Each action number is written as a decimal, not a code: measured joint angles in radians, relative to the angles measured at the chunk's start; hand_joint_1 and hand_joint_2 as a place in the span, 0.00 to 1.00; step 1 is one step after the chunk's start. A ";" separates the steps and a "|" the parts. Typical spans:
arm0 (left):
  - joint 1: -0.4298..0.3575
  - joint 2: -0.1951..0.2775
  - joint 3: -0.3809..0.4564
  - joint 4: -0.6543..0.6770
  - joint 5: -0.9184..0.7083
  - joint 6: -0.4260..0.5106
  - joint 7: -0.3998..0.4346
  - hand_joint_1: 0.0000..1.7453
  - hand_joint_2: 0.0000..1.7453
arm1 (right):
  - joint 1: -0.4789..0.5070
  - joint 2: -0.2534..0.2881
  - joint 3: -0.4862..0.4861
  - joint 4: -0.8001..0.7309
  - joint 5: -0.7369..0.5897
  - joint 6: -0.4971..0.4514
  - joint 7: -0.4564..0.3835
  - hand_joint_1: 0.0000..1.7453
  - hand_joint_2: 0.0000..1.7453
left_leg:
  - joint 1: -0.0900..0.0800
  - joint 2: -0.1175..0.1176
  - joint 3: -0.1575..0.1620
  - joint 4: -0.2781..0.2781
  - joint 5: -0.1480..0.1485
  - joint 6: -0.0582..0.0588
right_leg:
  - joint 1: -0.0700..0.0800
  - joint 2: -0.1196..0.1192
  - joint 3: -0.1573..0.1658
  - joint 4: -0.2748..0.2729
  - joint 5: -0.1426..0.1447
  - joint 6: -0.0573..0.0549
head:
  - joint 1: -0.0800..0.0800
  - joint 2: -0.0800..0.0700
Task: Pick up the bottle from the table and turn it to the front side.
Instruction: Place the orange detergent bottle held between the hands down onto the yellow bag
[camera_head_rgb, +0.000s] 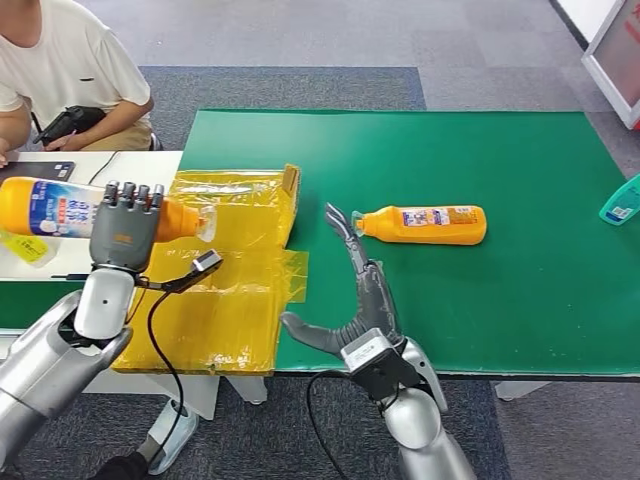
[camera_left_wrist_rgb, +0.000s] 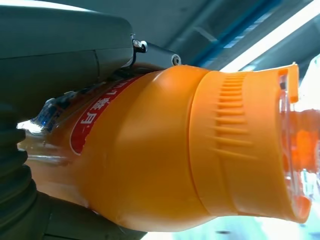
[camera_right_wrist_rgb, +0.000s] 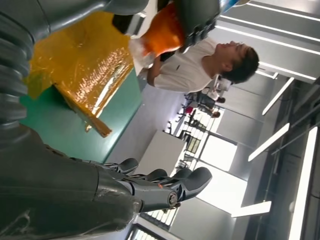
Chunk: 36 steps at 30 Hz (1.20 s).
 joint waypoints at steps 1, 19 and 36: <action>-0.018 -0.030 -0.003 0.036 0.000 0.007 -0.050 1.00 1.00 | 0.001 0.000 0.008 -0.011 -0.002 0.003 -0.005 0.00 1.00 | 0.000 0.000 0.000 0.000 0.000 0.000 | 0.000 0.000 0.000 0.000 0.000 0.000 | 0.000 0.000; -0.035 -0.404 0.172 0.487 0.002 0.036 -0.453 1.00 1.00 | 0.012 -0.007 0.068 -0.059 -0.022 0.019 -0.025 0.00 1.00 | -0.001 0.000 -0.001 0.000 0.000 0.000 | -0.001 0.001 -0.001 0.000 0.000 0.000 | 0.000 0.000; -0.035 -0.481 0.362 0.663 0.044 0.028 -0.507 1.00 1.00 | 0.053 -0.015 0.058 -0.067 -0.026 0.030 -0.024 0.00 1.00 | -0.001 0.001 -0.002 0.000 0.000 0.000 | -0.001 0.001 -0.002 0.000 0.000 0.000 | 0.000 0.000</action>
